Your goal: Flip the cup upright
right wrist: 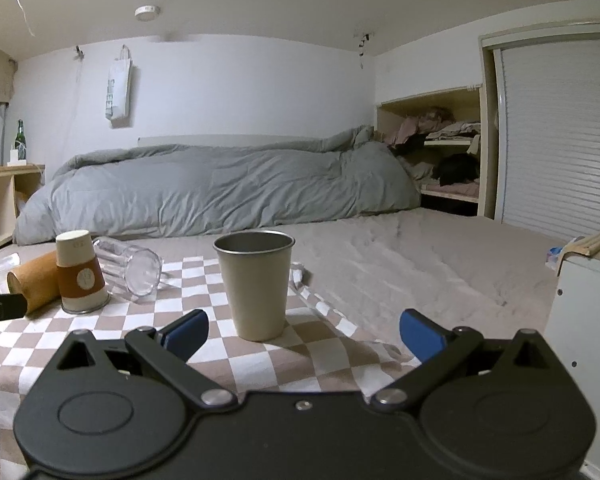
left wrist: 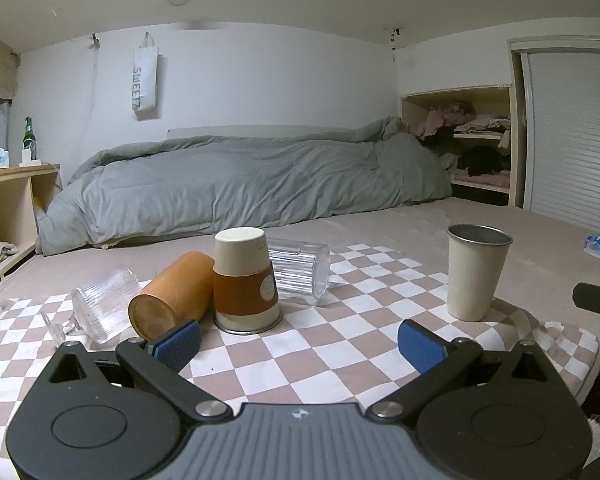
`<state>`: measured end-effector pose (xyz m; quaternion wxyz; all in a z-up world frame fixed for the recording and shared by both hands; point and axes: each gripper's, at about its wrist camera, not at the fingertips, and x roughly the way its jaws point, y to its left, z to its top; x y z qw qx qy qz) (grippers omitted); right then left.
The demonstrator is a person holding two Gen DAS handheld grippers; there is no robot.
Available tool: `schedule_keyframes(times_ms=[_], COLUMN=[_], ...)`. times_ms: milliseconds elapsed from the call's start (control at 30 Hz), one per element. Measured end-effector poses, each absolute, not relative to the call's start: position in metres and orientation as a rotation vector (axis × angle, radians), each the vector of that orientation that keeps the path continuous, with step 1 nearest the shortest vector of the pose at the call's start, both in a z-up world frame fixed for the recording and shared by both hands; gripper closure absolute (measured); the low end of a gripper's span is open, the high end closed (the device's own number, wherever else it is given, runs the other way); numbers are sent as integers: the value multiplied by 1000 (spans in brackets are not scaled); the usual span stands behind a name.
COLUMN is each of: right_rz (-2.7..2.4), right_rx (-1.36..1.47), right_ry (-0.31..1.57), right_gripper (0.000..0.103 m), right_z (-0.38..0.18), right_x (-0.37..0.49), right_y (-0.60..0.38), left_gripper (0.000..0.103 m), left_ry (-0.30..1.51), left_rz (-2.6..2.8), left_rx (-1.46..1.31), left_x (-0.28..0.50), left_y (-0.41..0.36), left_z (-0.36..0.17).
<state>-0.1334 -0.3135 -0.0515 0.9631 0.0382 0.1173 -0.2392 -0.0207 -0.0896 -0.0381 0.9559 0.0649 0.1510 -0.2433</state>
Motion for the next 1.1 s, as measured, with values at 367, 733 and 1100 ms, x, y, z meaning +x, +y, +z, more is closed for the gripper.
schedule_keyframes(times_ms=[367, 733, 1100], right_rz=[-487, -488, -484], right_rx=[65, 63, 61], right_ry=[228, 228, 231], right_gripper=[0, 0, 0], right_z=[-51, -51, -51], right_x=[-136, -136, -135], right_y=[-310, -309, -309], left_gripper=[0, 0, 0], left_ry=[297, 296, 295], left_rz=[-493, -495, -499], left_rx=[122, 119, 118], left_x=[-23, -24, -26], left_y=[-88, -87, -87], left_z=[-35, -36, -34])
